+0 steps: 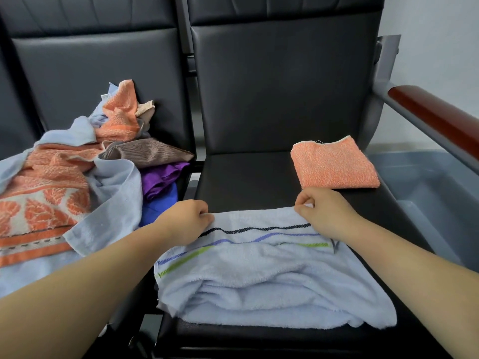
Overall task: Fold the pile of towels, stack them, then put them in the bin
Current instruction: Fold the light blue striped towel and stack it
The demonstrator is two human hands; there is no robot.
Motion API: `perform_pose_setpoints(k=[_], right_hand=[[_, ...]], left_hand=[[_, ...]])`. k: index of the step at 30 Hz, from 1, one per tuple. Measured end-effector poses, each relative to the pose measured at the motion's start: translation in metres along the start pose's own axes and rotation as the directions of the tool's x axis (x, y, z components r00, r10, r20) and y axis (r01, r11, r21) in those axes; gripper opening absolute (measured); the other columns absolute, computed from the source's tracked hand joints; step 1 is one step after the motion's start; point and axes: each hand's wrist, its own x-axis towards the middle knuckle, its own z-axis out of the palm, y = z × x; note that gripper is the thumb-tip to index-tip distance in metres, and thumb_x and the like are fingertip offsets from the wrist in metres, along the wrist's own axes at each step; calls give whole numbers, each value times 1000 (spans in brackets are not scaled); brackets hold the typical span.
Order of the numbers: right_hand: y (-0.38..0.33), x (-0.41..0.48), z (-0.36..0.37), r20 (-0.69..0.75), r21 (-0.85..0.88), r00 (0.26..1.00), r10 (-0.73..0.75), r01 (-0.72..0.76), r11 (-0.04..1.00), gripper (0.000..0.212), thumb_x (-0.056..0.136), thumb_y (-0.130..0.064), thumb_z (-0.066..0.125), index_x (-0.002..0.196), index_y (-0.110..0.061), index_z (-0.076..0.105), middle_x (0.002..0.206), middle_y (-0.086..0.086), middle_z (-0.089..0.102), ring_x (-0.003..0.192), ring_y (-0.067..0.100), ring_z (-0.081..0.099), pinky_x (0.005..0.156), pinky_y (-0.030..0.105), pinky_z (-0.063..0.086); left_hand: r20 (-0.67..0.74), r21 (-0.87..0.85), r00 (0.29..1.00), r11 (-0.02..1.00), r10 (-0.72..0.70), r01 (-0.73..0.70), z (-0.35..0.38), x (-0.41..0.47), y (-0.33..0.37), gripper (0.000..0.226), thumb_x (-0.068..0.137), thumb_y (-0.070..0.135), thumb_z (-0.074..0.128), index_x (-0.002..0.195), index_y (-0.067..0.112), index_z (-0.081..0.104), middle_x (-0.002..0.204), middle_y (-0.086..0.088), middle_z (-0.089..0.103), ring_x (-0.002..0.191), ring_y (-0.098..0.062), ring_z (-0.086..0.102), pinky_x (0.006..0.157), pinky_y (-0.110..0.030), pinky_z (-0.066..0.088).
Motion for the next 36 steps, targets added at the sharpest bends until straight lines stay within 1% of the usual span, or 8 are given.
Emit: perform_pose_setpoints(k=[3, 6, 9, 18, 23, 27, 31, 36], right_hand=[[1, 5, -1, 104, -67, 994, 27, -20, 998, 17, 88, -16, 68, 99, -29, 69, 104, -15, 63, 94, 7, 59, 70, 22, 43], [3, 9, 1, 66, -106, 996, 57, -50, 993, 13, 89, -16, 65, 95, -25, 70, 102, -12, 66, 92, 10, 60, 71, 28, 46], [4, 11, 3, 17, -115, 997, 80, -77, 990, 9, 89, -17, 61, 88, -24, 67, 92, -9, 65, 84, 10, 58, 64, 29, 43], [7, 19, 8, 5, -151, 994, 110, -108, 983, 6, 93, -22, 59, 90, -27, 59, 94, -7, 61, 82, 11, 55, 61, 30, 39], [-1, 15, 10, 25, -188, 993, 116, -110, 976, 16, 91, -27, 64, 106, -23, 60, 105, -6, 61, 93, 16, 58, 72, 33, 45], [-11, 11, 9, 81, -295, 986, 144, -115, 949, 17, 91, -28, 64, 101, -16, 58, 115, 2, 47, 89, 22, 58, 71, 34, 45], [-10, 3, 4, 45, -255, 993, 107, -92, 963, 15, 89, -21, 60, 82, -12, 51, 93, 5, 56, 77, 23, 52, 60, 34, 35], [-7, -4, -7, -47, -160, 990, 130, -136, 978, 21, 91, -19, 60, 76, -16, 46, 78, 3, 53, 67, 19, 42, 60, 36, 32]], left_hand=[[20, 42, 1000, 999, 9, -10, 1, 4, -1, 35, 101, 36, 52, 73, 14, 47, 75, -2, 58, 75, -25, 54, 65, -36, 42], [23, 72, 1000, 997, 21, -23, 2, 8, -2, 36, 102, 36, 51, 73, 15, 46, 76, -2, 58, 76, -25, 55, 65, -36, 41], [22, 86, 999, 995, 41, -42, 3, 13, -4, 38, 104, 36, 50, 72, 17, 44, 74, 0, 56, 74, -23, 54, 63, -35, 39], [12, 77, 1000, 997, 24, -25, 5, 22, -8, 34, 104, 38, 49, 78, 16, 46, 78, -1, 58, 80, -26, 56, 70, -38, 45], [15, 52, 1000, 999, -1, 0, 0, 24, -8, 22, 96, 40, 60, 89, 22, 50, 88, 2, 61, 81, -17, 57, 70, -35, 45], [112, 123, 993, 992, 27, -41, -8, 24, -5, 23, 96, 42, 60, 83, 27, 50, 100, 1, 53, 86, -19, 56, 74, -34, 44], [108, 58, 990, 993, 94, -100, -18, 17, -1, 26, 95, 35, 63, 82, 18, 48, 79, 3, 55, 71, -20, 52, 64, -33, 41], [68, 6, 988, 990, 139, -140, -41, 5, -3, 32, 86, 33, 75, 80, 20, 47, 67, 5, 53, 53, -9, 45, 55, -27, 40]])
